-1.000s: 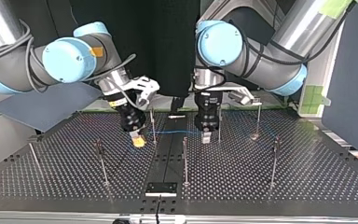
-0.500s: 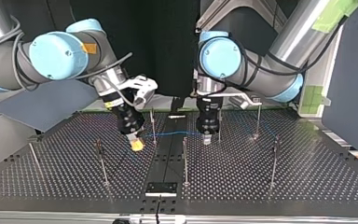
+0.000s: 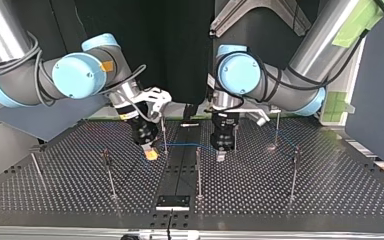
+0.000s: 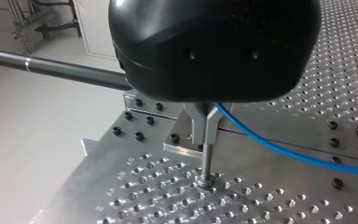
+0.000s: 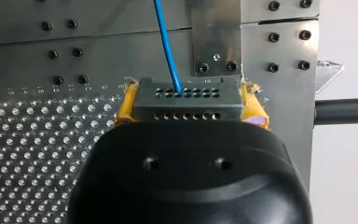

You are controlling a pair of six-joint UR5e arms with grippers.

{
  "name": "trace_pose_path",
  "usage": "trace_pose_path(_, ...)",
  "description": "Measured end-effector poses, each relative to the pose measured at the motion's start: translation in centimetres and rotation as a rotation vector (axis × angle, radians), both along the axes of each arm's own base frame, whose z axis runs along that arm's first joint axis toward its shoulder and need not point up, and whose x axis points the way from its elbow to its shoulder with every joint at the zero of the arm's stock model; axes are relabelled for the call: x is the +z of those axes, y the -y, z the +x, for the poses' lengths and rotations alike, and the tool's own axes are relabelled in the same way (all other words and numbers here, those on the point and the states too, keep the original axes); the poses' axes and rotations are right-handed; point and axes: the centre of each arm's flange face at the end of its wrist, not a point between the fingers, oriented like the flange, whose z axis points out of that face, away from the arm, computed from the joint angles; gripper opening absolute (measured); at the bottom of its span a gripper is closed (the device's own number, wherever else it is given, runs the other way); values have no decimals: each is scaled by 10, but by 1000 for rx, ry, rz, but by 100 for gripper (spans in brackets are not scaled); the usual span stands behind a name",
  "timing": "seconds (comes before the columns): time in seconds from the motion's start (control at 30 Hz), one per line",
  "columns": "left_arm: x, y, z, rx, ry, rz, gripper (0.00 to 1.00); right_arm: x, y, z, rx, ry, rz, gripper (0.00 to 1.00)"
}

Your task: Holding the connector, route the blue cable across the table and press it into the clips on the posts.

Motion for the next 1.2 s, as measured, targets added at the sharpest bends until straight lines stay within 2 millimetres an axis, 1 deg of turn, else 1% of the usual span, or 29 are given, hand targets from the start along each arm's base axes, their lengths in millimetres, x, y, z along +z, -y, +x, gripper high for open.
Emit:
trace_pose_path(0.17,-14,-1,18,1,3,-25,0,-5,5,0,3,-2,4,0)
trace_pose_path(0.43,-29,-3,48,-3,7,-35,0,-6,14,1,-1,4,0,0)
trace_pose_path(0.5,-31,-3,52,-3,11,-37,0,-7,16,1,-2,5,0,0)
trace_pose_path(0.67,-21,-8,64,-2,34,-51,0,-8,25,-3,-14,8,-3,0)
trace_pose_path(0.83,-9,-12,71,3,49,-62,0,-7,34,-9,-22,13,-9,0)
trace_pose_path(1.07,-7,-20,77,16,57,-71,0,-4,47,-19,-35,24,-18,0)
trace_pose_path(1.2,-8,-23,78,23,51,-69,0,-4,49,-22,-37,22,-19,0)
